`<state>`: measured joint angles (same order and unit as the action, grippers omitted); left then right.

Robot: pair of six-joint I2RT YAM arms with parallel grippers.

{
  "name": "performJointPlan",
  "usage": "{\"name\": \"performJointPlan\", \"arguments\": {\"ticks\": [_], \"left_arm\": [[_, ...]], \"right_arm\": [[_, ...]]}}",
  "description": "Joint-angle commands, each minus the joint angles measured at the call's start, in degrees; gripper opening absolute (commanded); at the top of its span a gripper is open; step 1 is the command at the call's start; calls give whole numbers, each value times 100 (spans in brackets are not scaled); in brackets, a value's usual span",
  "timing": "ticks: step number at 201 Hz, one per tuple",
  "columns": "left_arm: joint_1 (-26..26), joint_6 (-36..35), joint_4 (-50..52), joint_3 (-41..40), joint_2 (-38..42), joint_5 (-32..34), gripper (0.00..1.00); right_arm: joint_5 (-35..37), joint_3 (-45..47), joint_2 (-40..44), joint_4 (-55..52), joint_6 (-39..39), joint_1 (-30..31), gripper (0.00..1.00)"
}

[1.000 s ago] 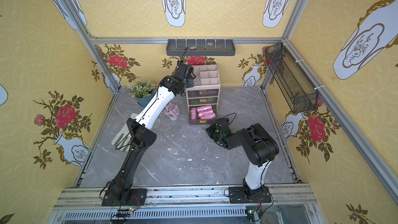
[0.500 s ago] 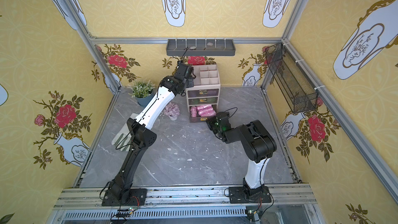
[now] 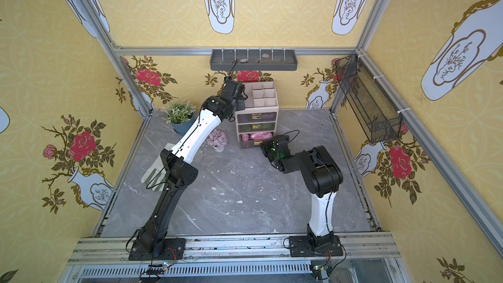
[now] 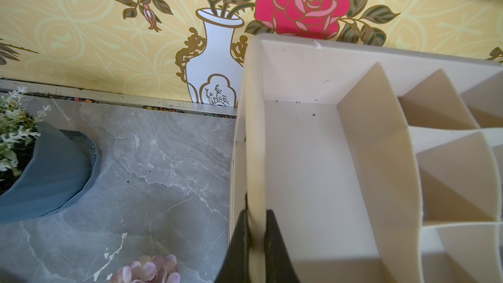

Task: Sort the rolls of trash bags by color and place them into the drawer
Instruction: Close the drawer in the storage box.

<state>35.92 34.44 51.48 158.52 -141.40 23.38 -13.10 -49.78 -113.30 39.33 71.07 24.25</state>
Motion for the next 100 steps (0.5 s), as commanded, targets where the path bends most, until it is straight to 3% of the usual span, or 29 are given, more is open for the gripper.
{"name": "performJointPlan", "arguments": {"ticks": [1, 100], "left_arm": [[11, 155, 150, -72, -140, -267, 0], [11, 156, 125, -132, -98, -281, 0]], "right_arm": [[-63, -156, -120, 321, 140, 1, 6], [62, -825, -464, 207, 280, -17, 7]]}}
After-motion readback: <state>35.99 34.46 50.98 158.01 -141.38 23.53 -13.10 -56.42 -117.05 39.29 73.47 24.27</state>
